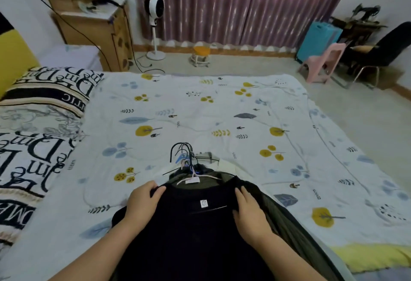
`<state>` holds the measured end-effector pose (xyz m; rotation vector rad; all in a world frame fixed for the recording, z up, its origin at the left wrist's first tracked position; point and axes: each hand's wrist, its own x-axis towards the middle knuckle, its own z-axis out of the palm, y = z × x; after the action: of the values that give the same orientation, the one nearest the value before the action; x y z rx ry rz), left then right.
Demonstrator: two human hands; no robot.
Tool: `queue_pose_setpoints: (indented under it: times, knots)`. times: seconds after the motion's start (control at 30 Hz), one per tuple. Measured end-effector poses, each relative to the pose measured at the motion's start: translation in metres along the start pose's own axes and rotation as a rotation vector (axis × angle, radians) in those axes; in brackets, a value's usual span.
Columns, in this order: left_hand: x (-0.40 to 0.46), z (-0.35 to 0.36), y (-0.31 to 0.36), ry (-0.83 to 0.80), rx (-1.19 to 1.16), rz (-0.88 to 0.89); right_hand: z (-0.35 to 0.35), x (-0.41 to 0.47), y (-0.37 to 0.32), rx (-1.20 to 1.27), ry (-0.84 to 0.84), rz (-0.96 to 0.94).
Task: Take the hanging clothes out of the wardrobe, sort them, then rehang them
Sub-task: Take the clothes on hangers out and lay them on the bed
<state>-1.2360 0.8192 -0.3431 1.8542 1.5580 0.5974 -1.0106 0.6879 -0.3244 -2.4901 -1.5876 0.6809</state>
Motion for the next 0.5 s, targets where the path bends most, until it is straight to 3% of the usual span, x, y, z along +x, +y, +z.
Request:
queue_pose_setpoints:
  times: [0.27,0.37,0.5]
  knots:
    - [0.042,0.061,-0.052,-0.161,0.162,-0.069,0.079,0.07,0.006,-0.1,-0.232,0.107]
    - [0.033,0.067,-0.066,-0.101,0.367,0.042,0.094,0.073,0.009,-0.124,-0.23,0.123]
    - [0.006,0.071,-0.084,-0.184,0.601,0.298,0.098,0.072,0.009,-0.11,-0.233,0.137]
